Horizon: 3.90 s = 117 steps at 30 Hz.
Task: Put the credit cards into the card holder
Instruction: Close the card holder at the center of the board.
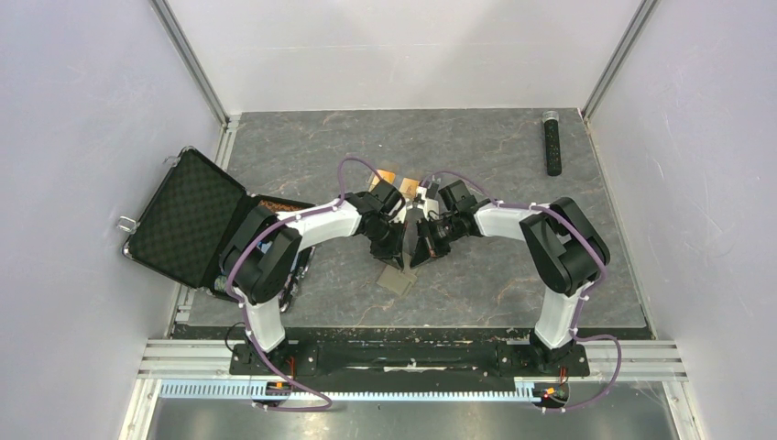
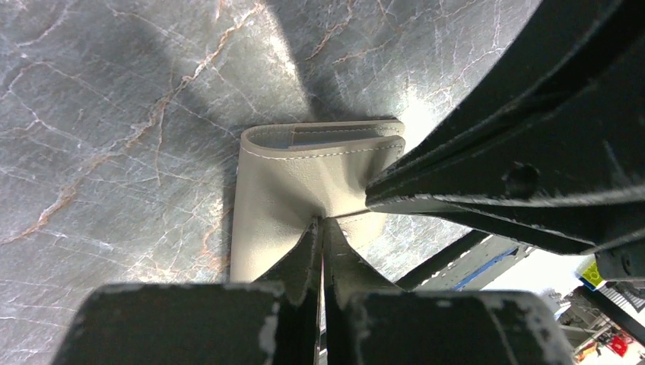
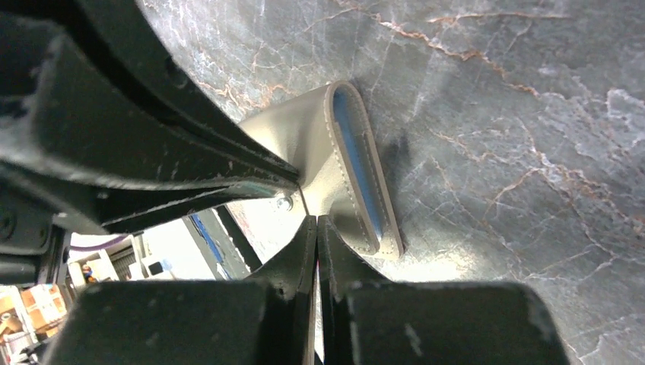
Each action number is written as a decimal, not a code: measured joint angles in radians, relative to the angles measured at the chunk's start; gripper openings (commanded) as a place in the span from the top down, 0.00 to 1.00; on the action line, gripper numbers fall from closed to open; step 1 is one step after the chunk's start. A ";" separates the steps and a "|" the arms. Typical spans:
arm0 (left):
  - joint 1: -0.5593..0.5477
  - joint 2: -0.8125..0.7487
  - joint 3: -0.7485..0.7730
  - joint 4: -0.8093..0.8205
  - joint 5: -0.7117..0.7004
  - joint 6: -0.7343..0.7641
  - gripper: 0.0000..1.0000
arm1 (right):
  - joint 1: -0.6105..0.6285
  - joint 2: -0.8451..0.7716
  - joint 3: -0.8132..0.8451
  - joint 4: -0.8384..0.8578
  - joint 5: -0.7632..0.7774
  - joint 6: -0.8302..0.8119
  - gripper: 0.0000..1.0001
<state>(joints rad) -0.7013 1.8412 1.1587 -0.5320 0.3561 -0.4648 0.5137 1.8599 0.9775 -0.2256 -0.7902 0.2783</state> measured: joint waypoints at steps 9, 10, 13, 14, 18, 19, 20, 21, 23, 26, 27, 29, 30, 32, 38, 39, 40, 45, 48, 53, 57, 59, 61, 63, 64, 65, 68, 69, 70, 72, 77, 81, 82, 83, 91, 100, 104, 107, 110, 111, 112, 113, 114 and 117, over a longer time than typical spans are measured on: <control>0.006 0.000 -0.013 0.016 0.019 -0.001 0.98 | 0.014 -0.037 -0.045 0.045 -0.030 -0.016 1.00; 0.006 0.000 -0.014 0.017 0.019 -0.001 0.98 | 0.018 -0.037 -0.047 0.045 -0.030 -0.016 1.00; 0.008 0.000 -0.014 0.016 0.021 -0.001 0.98 | 0.027 -0.035 -0.049 0.044 -0.023 -0.007 1.00; 0.010 0.000 -0.014 0.016 0.021 -0.001 0.98 | 0.030 -0.033 -0.049 0.045 -0.021 -0.005 1.00; 0.011 0.000 -0.016 0.016 0.021 -0.002 0.98 | 0.036 -0.026 -0.045 0.045 -0.017 0.011 1.00; 0.011 -0.001 -0.017 0.017 0.021 -0.002 0.98 | 0.037 -0.026 -0.045 0.045 -0.015 0.015 1.00; 0.011 -0.002 -0.019 0.018 0.021 -0.002 0.98 | 0.039 -0.026 -0.044 0.046 -0.014 0.019 1.00; 0.012 -0.003 -0.021 0.021 0.021 -0.002 0.98 | 0.040 -0.026 -0.044 0.047 -0.013 0.022 1.00; 0.012 -0.006 -0.026 0.026 0.021 -0.002 0.98 | 0.044 -0.026 -0.044 0.048 -0.007 0.030 1.00; 0.012 -0.013 -0.036 0.039 0.021 -0.002 0.98 | 0.052 -0.026 -0.044 0.050 0.000 0.042 1.00; 0.012 -0.015 -0.040 0.043 0.021 -0.002 0.98 | 0.054 -0.026 -0.044 0.050 0.003 0.043 1.00; 0.012 -0.020 -0.047 0.053 0.021 -0.002 0.95 | 0.056 -0.026 -0.044 0.048 0.009 0.043 1.00; 0.012 -0.023 -0.051 0.057 0.021 -0.002 0.91 | 0.059 -0.026 -0.043 0.046 0.013 0.043 1.00; 0.012 -0.027 -0.057 0.064 0.021 -0.008 0.89 | 0.061 -0.023 -0.037 0.035 0.024 0.040 1.00; 0.016 -0.041 -0.078 0.084 0.019 -0.054 0.79 | 0.064 0.004 0.005 -0.025 0.030 0.023 1.00; 0.017 -0.045 -0.083 0.087 0.019 -0.061 0.79 | 0.065 0.006 0.010 -0.032 0.032 0.020 1.00; 0.017 -0.050 -0.087 0.089 0.019 -0.069 0.79 | 0.067 0.008 0.014 -0.038 0.033 0.018 1.00; 0.019 -0.067 -0.105 0.089 0.018 -0.081 0.83 | 0.072 0.019 0.030 -0.059 0.036 0.017 1.00; 0.020 -0.068 -0.108 0.092 0.018 -0.081 0.85 | 0.072 0.023 0.036 -0.068 0.036 0.017 1.00; 0.021 -0.068 -0.111 0.093 0.017 -0.081 0.85 | 0.072 0.029 0.044 -0.080 0.036 0.017 1.00; 0.021 -0.069 -0.117 0.100 0.016 -0.082 0.78 | 0.072 0.034 0.051 -0.090 0.036 0.018 1.00; 0.021 -0.076 -0.124 0.105 0.017 -0.088 0.74 | 0.072 0.035 0.053 -0.094 0.037 0.018 1.00; 0.020 -0.087 -0.134 0.112 0.017 -0.089 0.73 | 0.072 0.037 0.055 -0.098 0.037 0.022 1.00; 0.014 -0.098 -0.141 0.117 0.017 -0.087 0.74 | 0.072 0.041 0.060 -0.105 0.037 0.025 1.00; 0.009 -0.101 -0.144 0.120 0.018 -0.087 0.75 | 0.073 0.042 0.062 -0.107 0.037 0.025 1.00; 0.004 -0.103 -0.147 0.121 0.020 -0.087 0.77 | 0.074 0.042 0.062 -0.108 0.037 0.025 1.00; -0.002 -0.103 -0.152 0.124 0.021 -0.087 0.87 | 0.074 0.042 0.062 -0.110 0.038 0.026 1.00; -0.001 -0.103 -0.153 0.124 0.023 -0.087 0.88 | 0.075 0.042 0.064 -0.111 0.039 0.026 1.00; -0.002 -0.103 -0.153 0.125 0.026 -0.087 0.91 | 0.075 0.043 0.064 -0.113 0.039 0.026 1.00; -0.003 -0.103 -0.154 0.127 0.030 -0.085 0.94 | 0.076 0.045 0.067 -0.116 0.039 0.026 1.00; -0.003 -0.105 -0.159 0.131 0.031 -0.085 0.98 | 0.076 0.047 0.069 -0.120 0.040 0.026 1.00; -0.007 -0.105 -0.156 0.126 0.019 -0.084 0.98 | 0.078 0.047 0.072 -0.124 0.045 0.026 1.00; -0.012 -0.105 -0.153 0.121 0.010 -0.084 0.98 | 0.079 0.047 0.073 -0.126 0.047 0.026 1.00; -0.017 -0.105 -0.150 0.116 0.000 -0.083 0.98 | 0.080 0.047 0.074 -0.128 0.049 0.026 1.00; -0.048 -0.094 -0.124 0.077 -0.081 -0.084 0.98 | 0.082 0.053 0.081 -0.139 0.054 0.031 1.00; -0.068 -0.054 -0.082 0.025 -0.127 -0.084 0.80 | 0.082 0.068 0.095 -0.165 0.058 0.050 1.00; -0.069 -0.069 -0.085 0.032 -0.130 -0.082 0.53 | 0.083 0.067 0.096 -0.165 0.057 0.054 1.00; -0.065 -0.101 -0.100 0.038 -0.117 -0.083 0.44 | 0.085 0.052 0.085 -0.175 0.055 0.042 1.00; -0.060 -0.145 -0.127 0.065 -0.116 -0.084 0.33 | 0.100 0.039 0.084 -0.169 0.072 0.026 0.91; -0.052 -0.161 -0.137 0.071 -0.115 -0.084 0.23 | 0.109 0.032 0.084 -0.168 0.083 0.020 0.87; -0.034 -0.187 -0.152 0.080 -0.111 -0.085 0.11 | 0.119 0.024 0.084 -0.166 0.096 0.015 0.79; -0.011 -0.216 -0.165 0.090 -0.105 -0.089 0.00 | 0.127 0.014 0.084 -0.165 0.110 0.009 0.72; 0.010 -0.240 -0.173 0.100 -0.094 -0.092 0.00 | 0.133 0.001 0.083 -0.164 0.127 0.004 0.67; 0.094 -0.329 -0.208 0.159 -0.035 -0.111 0.00 | 0.142 -0.048 0.078 -0.151 0.190 -0.006 0.38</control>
<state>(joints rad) -0.6075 1.5124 0.9504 -0.3725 0.3214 -0.5762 0.6552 1.8114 1.0557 -0.3767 -0.6003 0.2722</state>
